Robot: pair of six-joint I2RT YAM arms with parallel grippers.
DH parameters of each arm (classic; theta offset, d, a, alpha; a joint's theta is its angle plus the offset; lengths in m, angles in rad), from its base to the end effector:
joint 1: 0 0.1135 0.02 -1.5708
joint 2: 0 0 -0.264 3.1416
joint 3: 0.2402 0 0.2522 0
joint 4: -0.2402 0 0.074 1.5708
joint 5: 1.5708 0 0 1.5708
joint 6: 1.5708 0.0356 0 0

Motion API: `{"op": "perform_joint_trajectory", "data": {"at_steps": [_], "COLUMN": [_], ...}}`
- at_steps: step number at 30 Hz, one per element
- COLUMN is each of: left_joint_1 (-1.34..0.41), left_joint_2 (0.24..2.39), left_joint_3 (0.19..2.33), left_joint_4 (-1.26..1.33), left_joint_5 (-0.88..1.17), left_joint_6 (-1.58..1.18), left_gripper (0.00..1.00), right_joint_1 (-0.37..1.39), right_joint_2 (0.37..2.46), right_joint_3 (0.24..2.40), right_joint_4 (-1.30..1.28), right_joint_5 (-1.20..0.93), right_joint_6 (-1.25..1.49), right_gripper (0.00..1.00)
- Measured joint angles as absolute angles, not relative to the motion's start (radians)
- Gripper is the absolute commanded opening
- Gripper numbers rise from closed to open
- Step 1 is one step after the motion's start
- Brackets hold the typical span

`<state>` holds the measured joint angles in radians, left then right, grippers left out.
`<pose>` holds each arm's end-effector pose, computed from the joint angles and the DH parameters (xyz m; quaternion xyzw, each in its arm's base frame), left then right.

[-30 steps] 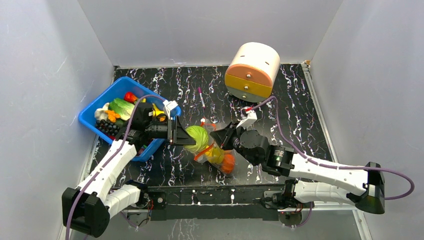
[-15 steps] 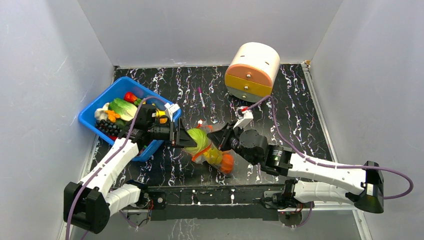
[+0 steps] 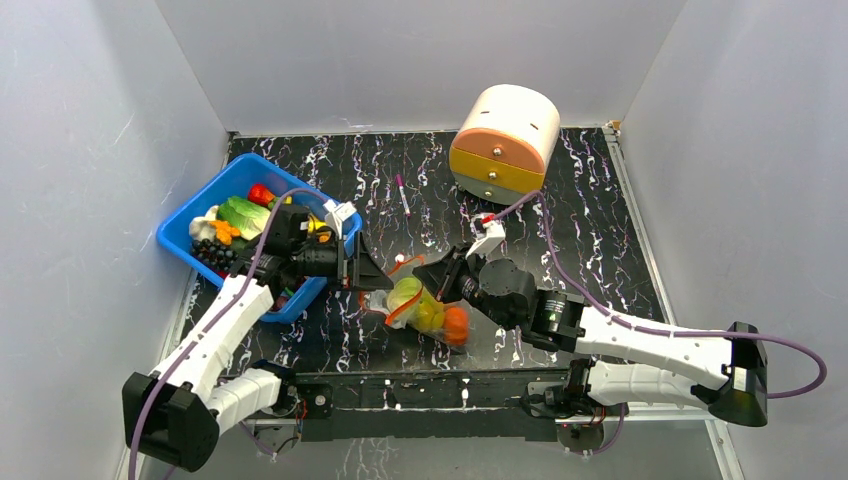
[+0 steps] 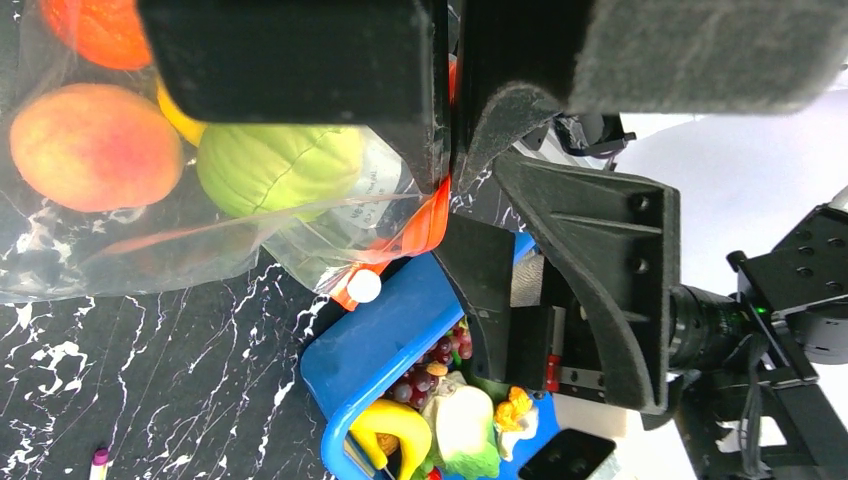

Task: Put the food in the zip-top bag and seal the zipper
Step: Place the fake vegetable in the zipper food storage bag, then pick up the fake fruit from the bin.

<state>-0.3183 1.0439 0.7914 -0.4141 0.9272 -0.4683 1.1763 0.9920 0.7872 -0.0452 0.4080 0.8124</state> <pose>0.1947 -0.0941 0.2796 0.1345 0.8170 -0.5213 0.2068 0.1018 0.2078 0.3170 -0.0177 0.7831 0.4164 0.4616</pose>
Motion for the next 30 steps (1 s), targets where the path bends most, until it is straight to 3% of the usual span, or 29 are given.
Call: {"op": "perform_joint_trajectory", "data": {"at_steps": [14, 22, 30], "left_joint_1": [-0.319, -0.321, -0.32], "left_joint_2": [0.941, 0.924, 1.034], "left_joint_3": [1.036, 1.124, 1.124], "left_joint_4": [-0.527, -0.631, -0.65], "left_joint_5": [0.71, 0.274, -0.136], "left_joint_6": [-0.472, -0.469, -0.498], "left_gripper": [0.86, 0.6, 0.58], "right_joint_1": [1.176, 1.176, 1.176], "right_joint_2": [0.955, 0.853, 0.783], "right_joint_3": [0.831, 0.826, 0.778], "right_joint_4": [-0.142, -0.169, -0.185], "right_joint_5": [0.45, 0.465, 0.459], "right_joint_6": [0.757, 0.75, 0.762], "right_gripper": [0.0, 0.0, 0.0]}}
